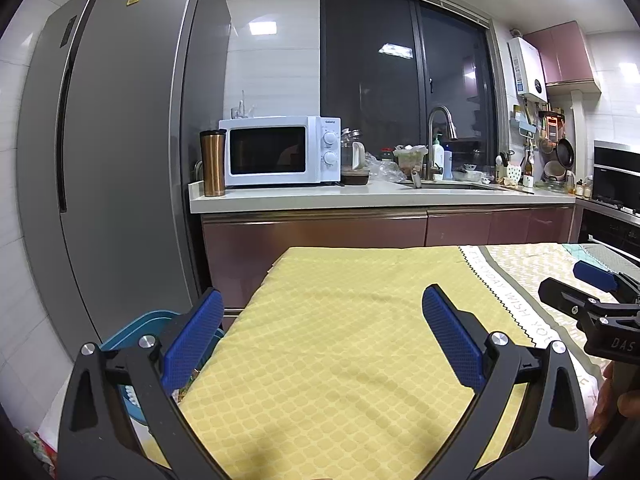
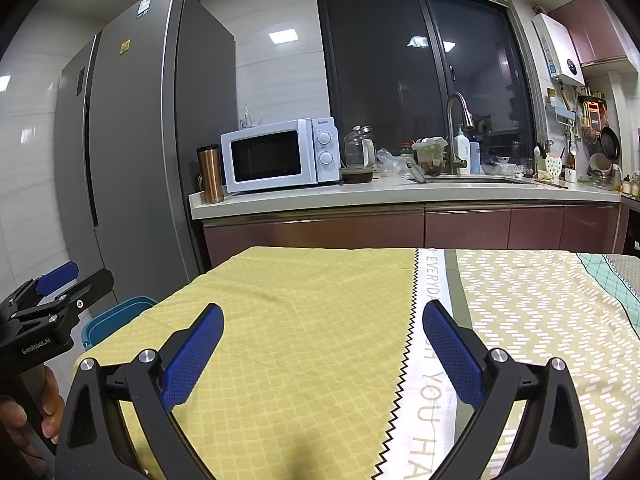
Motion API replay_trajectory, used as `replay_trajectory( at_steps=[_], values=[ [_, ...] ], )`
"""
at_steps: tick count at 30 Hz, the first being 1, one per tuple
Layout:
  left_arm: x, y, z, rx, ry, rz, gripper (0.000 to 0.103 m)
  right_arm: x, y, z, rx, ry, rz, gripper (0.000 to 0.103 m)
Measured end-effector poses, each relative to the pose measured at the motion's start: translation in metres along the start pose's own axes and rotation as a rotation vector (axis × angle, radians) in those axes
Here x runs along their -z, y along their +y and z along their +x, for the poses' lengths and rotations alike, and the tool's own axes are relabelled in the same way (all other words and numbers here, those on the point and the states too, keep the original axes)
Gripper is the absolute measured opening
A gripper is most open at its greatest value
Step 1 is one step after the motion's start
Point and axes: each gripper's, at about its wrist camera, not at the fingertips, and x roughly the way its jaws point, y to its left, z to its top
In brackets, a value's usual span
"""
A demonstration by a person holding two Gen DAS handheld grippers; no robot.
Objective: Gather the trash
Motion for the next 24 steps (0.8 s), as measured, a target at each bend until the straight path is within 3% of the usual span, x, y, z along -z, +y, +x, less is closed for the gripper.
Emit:
replay_trajectory(
  at_steps=[24],
  values=[
    [0.001, 0.001, 0.015, 0.011, 0.004, 0.009, 0.097, -0.002, -0.004, 0.001, 0.003, 0.007, 0.004, 0.096]
  ],
)
